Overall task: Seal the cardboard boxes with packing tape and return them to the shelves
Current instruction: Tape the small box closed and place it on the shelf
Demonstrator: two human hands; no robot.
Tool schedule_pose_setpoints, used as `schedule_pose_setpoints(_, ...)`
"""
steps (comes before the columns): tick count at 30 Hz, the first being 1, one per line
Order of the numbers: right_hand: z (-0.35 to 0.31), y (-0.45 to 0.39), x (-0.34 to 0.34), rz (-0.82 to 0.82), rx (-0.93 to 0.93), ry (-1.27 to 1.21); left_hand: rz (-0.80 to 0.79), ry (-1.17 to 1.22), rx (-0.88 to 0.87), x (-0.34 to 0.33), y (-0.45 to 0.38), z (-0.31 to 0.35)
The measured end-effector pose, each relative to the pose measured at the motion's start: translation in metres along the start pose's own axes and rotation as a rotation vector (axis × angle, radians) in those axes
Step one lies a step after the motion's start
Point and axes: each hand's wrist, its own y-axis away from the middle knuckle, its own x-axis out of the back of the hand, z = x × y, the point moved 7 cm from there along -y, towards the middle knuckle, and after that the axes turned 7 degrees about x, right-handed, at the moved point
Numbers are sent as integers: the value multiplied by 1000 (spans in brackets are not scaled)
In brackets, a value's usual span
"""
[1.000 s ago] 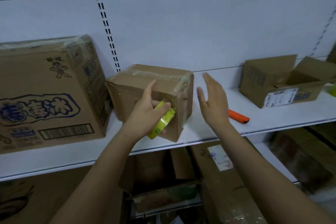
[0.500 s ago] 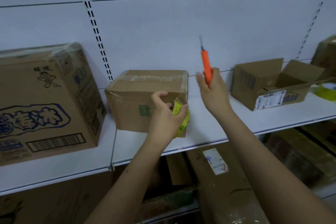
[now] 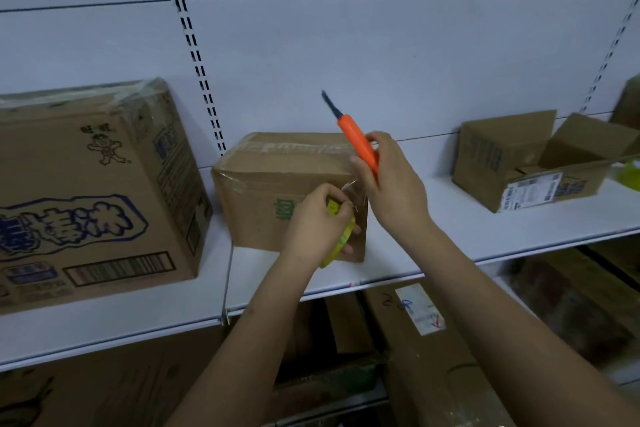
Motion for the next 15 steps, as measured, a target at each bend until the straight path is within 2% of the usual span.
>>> schedule_pose_setpoints(3, 0, 54, 22, 47, 41, 61, -37, 34, 0, 2, 0, 1)
schedule_pose_setpoints(10, 20, 104, 12, -206, 42, 259, -30, 61, -43, 3, 0, 0)
schedule_pose_setpoints(15, 28, 111, 11, -245, -4, 247, -33, 72, -52, 1, -2, -2)
